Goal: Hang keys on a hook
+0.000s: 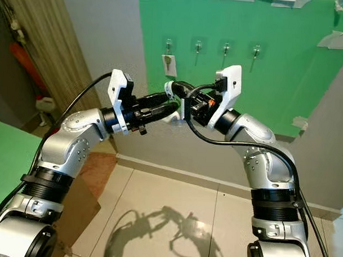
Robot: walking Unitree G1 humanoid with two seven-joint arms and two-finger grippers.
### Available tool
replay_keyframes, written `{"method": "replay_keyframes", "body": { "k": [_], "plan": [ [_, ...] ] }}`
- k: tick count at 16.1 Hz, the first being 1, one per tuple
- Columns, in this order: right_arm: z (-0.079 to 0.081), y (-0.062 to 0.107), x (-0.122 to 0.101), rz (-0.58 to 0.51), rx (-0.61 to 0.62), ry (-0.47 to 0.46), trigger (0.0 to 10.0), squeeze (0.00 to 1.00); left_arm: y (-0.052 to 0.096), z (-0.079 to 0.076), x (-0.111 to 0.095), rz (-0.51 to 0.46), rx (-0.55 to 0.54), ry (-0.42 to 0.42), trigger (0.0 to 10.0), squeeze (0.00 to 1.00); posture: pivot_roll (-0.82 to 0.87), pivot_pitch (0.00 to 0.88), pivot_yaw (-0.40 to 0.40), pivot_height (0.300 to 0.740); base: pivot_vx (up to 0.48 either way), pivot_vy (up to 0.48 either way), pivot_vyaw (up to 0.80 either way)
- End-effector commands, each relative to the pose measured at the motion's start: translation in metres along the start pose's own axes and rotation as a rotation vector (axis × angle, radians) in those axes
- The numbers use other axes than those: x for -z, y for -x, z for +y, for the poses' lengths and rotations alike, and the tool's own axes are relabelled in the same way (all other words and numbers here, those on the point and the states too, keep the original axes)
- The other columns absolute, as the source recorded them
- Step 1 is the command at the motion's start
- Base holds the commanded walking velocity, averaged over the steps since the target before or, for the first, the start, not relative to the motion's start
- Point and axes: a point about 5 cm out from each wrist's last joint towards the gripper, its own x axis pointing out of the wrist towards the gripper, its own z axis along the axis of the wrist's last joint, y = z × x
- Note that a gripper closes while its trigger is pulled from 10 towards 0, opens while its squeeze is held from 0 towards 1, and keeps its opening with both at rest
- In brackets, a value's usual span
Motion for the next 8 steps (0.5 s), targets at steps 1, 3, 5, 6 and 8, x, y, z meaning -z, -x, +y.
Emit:
{"method": "replay_keyframes", "body": {
  "k": [1, 3, 5, 6, 8],
  "plan": [
    [0.0034, -0.0064, -0.0081, -0.021, -0.024, 0.004, 0.0, 0.00, 0.0014, -0.0019, -0.0038, 0.001, 0.022, -0.015, 10.0, 0.00, -0.21, 0.000, 0.111, 0.740, 0.000, 0.000, 0.00],
    [0.0029, -0.0069, -0.0070, -0.018, -0.021, 0.002, 0.0, 0.00, 0.0019, -0.0029, -0.0041, 0.001, 0.026, -0.012, 10.0, 0.00, -0.21, 0.000, 0.110, 0.740, 0.000, 0.000, 0.00],
    [0.0024, -0.0067, -0.0053, -0.014, -0.018, 0.001, 0.0, 0.00, 0.0031, -0.0031, -0.0042, 0.007, 0.026, -0.009, 10.0, 0.00, -0.21, 0.000, 0.111, 0.740, 0.000, 0.000, 0.00],
    [0.0022, -0.0066, -0.0052, -0.014, -0.018, 0.001, 0.0, 0.00, 0.0033, -0.0029, -0.0042, 0.007, 0.025, -0.009, 10.0, 0.00, -0.21, 0.000, 0.111, 0.740, 0.000, 0.000, 0.00],
    [0.0020, -0.0066, -0.0050, -0.013, -0.015, -0.002, 0.0, 0.00, 0.0041, -0.0015, -0.0048, 0.008, 0.017, -0.004, 10.0, 0.00, -0.21, 0.000, 0.112, 0.740, 0.000, 0.000, 0.00]
  ]
}}
